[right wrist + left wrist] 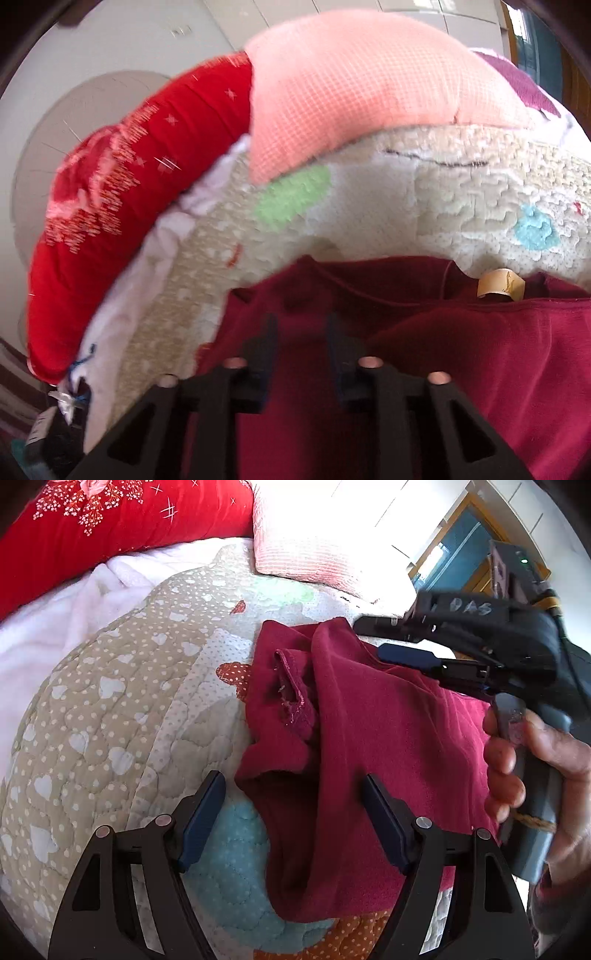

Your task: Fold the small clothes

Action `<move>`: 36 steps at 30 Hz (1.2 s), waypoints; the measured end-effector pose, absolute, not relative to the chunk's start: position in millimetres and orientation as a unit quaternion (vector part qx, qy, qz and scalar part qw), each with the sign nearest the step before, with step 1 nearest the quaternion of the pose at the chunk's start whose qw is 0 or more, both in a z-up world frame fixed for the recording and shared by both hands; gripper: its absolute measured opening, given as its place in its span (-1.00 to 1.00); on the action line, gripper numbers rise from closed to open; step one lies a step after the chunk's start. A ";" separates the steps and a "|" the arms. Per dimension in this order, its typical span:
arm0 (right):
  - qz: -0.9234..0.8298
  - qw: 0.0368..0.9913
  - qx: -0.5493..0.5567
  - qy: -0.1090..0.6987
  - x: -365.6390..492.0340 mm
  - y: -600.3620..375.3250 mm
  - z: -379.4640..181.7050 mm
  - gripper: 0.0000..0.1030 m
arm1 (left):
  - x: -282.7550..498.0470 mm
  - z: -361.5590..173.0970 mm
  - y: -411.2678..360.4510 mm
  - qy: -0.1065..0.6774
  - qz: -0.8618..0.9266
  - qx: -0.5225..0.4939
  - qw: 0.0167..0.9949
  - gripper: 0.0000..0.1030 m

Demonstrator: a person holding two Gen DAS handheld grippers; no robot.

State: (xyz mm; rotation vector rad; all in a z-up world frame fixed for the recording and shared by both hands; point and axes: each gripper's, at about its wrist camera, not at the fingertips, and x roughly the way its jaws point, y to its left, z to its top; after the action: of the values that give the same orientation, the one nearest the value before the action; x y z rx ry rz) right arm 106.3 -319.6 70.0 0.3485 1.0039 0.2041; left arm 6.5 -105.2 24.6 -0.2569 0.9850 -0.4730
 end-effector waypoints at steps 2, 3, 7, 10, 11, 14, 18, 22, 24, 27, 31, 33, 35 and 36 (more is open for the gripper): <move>0.107 0.853 0.178 0.478 103.1 -312.0 71.6 -0.13 | 4.8 24.8 -105.5 0.465 -0.224 -0.120 0.848 0.49; 0.106 0.852 0.174 0.483 102.1 -309.1 71.9 -0.13 | 4.4 24.5 -105.3 0.464 -0.224 -0.119 0.849 0.49; 0.103 0.844 0.164 0.499 113.2 -289.8 68.0 -0.13 | 1.0 25.1 -103.7 0.466 -0.226 -0.124 0.846 0.49; 0.100 0.832 0.181 0.515 129.4 -282.7 56.3 -0.13 | 1.2 25.7 -101.5 0.468 -0.225 -0.125 0.845 0.49; 0.092 0.827 0.173 0.527 136.5 -279.0 50.7 -0.13 | 1.1 25.7 -101.0 0.469 -0.226 -0.126 0.844 0.49; 0.089 0.844 0.115 0.516 145.7 -267.5 52.5 -0.68 | 5.4 26.8 -98.9 0.472 -0.226 -0.130 0.842 0.49; 0.103 0.847 0.081 0.516 150.5 -258.8 52.0 -0.92 | 9.6 27.1 -100.2 0.472 -0.224 -0.127 0.843 0.49; 0.108 0.841 0.099 0.521 152.9 -262.8 36.2 -0.91 | 11.3 26.9 -101.7 0.471 -0.224 -0.125 0.844 0.50; 0.117 0.843 0.099 0.515 151.5 -264.5 38.0 -0.89 | 11.5 27.0 -103.3 0.470 -0.224 -0.122 0.845 0.52; 0.126 0.843 0.120 0.510 142.6 -271.0 48.2 -0.73 | 11.6 27.4 -105.2 0.470 -0.223 -0.119 0.846 0.52; 0.147 0.857 0.136 0.475 107.4 -277.1 77.1 0.04 | 10.0 26.6 -106.1 0.470 -0.224 -0.124 0.845 0.52; 0.135 0.861 0.107 0.479 92.6 -274.5 83.0 0.04 | 9.6 26.6 -105.8 0.470 -0.224 -0.123 0.845 0.52; 0.120 0.864 0.088 0.482 76.9 -277.1 84.7 0.04 | 8.9 26.7 -106.0 0.470 -0.223 -0.122 0.845 0.52; 0.118 0.866 0.090 0.478 70.7 -280.6 85.0 0.04 | 8.9 26.7 -105.9 0.470 -0.223 -0.122 0.845 0.52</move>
State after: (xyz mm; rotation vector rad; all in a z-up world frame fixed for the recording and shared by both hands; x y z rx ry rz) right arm 70.7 -280.6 85.0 0.1875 1.0010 0.2464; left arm 8.9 -105.9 26.7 -0.2581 0.9919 -0.4712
